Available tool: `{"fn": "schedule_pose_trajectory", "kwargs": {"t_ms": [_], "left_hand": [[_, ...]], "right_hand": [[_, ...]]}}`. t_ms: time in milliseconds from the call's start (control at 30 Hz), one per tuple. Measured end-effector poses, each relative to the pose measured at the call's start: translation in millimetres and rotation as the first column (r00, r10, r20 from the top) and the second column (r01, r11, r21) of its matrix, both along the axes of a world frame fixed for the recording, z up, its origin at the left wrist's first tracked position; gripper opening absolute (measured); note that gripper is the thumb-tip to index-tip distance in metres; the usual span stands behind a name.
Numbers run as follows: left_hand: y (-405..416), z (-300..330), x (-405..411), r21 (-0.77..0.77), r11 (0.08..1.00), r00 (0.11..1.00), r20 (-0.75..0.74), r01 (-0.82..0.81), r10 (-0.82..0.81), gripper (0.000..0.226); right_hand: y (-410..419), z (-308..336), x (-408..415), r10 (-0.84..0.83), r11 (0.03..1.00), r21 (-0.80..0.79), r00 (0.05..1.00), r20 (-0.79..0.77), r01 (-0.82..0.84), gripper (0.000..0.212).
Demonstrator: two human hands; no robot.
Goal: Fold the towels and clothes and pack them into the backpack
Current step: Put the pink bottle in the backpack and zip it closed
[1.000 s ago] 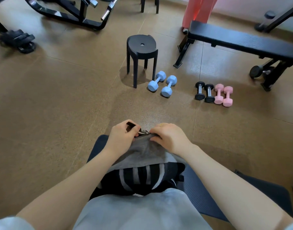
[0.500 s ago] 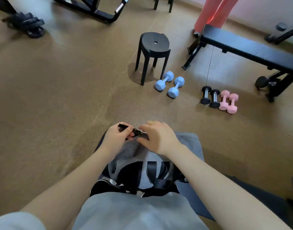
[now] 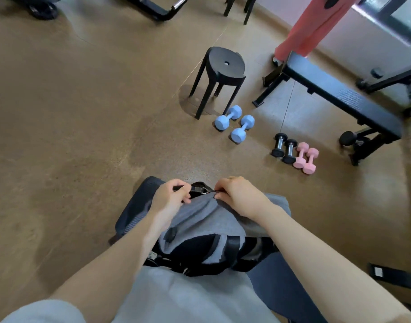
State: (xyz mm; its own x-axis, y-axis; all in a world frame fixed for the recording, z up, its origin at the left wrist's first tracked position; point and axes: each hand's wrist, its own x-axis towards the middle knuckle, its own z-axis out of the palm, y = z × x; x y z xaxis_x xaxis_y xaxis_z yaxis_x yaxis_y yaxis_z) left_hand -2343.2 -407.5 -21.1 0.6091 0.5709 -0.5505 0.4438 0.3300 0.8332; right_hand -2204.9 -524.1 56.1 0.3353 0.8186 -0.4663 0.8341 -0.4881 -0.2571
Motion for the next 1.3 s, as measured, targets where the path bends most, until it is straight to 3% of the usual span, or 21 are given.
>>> {"fn": "schedule_pose_trajectory", "kwargs": {"t_ms": [67,200,367,500,633,967,1133,1300], "left_hand": [[15.5,-11.5,-13.8,-0.089,0.991,0.995,-0.026,-0.097,0.095,0.013],[27.8,-19.9,-22.3,-0.143,0.989,0.999,-0.002,-0.042,0.043,0.013],[29.9,-19.9,-28.5,-0.176,0.984,0.997,0.061,-0.036,0.048,0.014],[31.8,-23.2,-45.5,-0.11,0.994,0.999,0.038,-0.013,0.017,0.016],[31.1,-33.8,-53.0,-0.074,0.997,1.0,0.001,-0.007,0.007,0.017],[7.7,-88.9,-35.9,-0.218,0.969,0.985,-0.151,-0.12,0.088,0.023],[5.4,-98.0,-27.8,-0.251,0.963,0.986,-0.155,-0.103,0.065,0.02],[12.4,-101.0,-35.7,-0.204,0.972,0.984,-0.157,-0.115,0.083,0.021]], "right_hand": [[-6.1,3.7,5.2,-0.037,0.999,0.022,0.999,0.015,0.036,0.019],[2.5,6.6,3.4,0.021,1.0,-0.004,0.989,0.144,-0.021,0.014],[48.7,-15.6,-38.4,0.192,0.981,-0.061,0.931,0.31,-0.182,0.031],[78.3,-46.5,-60.9,0.328,0.939,-0.212,0.89,0.316,-0.271,0.024],[76.0,-45.8,-56.2,0.373,0.916,-0.268,0.881,0.292,-0.299,0.023],[36.6,-14.4,-32.7,0.357,0.909,-0.296,0.914,0.193,-0.293,0.022],[41.9,-15.1,-41.0,0.252,0.931,-0.326,0.936,0.246,-0.165,0.012],[76.5,-60.2,-68.1,0.41,0.825,-0.507,0.883,0.231,-0.251,0.039]]}}
